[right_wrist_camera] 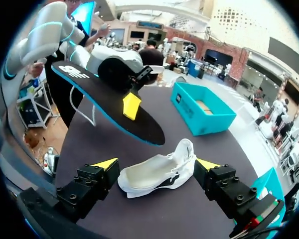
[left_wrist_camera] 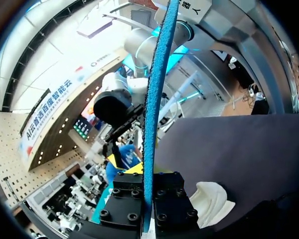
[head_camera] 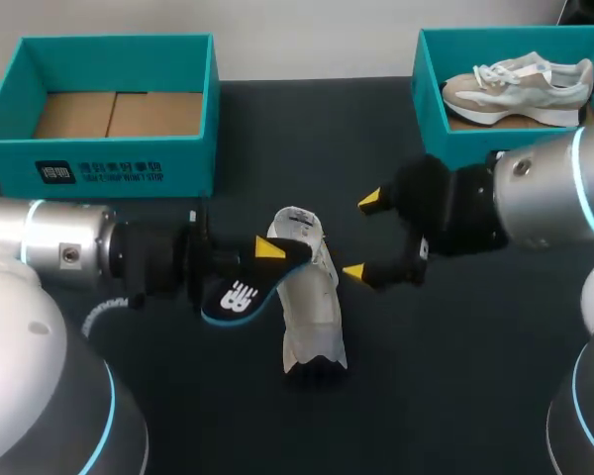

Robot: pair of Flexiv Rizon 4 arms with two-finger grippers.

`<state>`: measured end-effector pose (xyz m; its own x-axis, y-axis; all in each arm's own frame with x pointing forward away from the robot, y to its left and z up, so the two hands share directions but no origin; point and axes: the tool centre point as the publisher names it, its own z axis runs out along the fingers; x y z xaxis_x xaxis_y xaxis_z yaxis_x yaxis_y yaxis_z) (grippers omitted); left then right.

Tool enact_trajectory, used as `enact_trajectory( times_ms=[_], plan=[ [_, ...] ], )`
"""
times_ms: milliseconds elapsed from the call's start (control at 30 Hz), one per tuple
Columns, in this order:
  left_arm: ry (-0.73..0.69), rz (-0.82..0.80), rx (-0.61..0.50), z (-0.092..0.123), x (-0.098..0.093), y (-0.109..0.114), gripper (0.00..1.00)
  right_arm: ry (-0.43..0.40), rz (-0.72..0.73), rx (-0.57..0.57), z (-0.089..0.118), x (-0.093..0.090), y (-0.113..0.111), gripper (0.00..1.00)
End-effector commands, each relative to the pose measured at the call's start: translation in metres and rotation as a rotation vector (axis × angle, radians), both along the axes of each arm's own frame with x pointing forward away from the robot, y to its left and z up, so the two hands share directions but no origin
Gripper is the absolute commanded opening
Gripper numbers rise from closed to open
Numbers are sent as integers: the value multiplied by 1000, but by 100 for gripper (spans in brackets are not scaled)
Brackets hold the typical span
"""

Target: Take the shoe out of the shoebox, open the shoe tongue, remove and reinsert the insole, then place the shoe into the shoebox

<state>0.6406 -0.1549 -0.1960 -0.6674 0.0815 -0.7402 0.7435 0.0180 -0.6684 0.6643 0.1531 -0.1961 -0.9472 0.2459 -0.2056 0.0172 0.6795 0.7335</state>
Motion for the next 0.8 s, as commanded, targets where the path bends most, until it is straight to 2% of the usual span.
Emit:
enact_trajectory(
  times_ms=[33, 167, 533, 800],
  plan=[
    [2, 26, -28, -13, -16, 0, 0, 7, 31, -52, -15, 2, 7, 100],
    [18, 31, -31, -21, -25, -1, 0, 56, 89, -108, -29, 4, 13, 100],
    [39, 57, -28, -40, -39, -7, 0, 98, 133, -187, -64, 5, 12, 100],
    [52, 65, -18, -49, -41, -13, 0, 115, 129, -189, -67, 5, 11, 100]
  ],
)
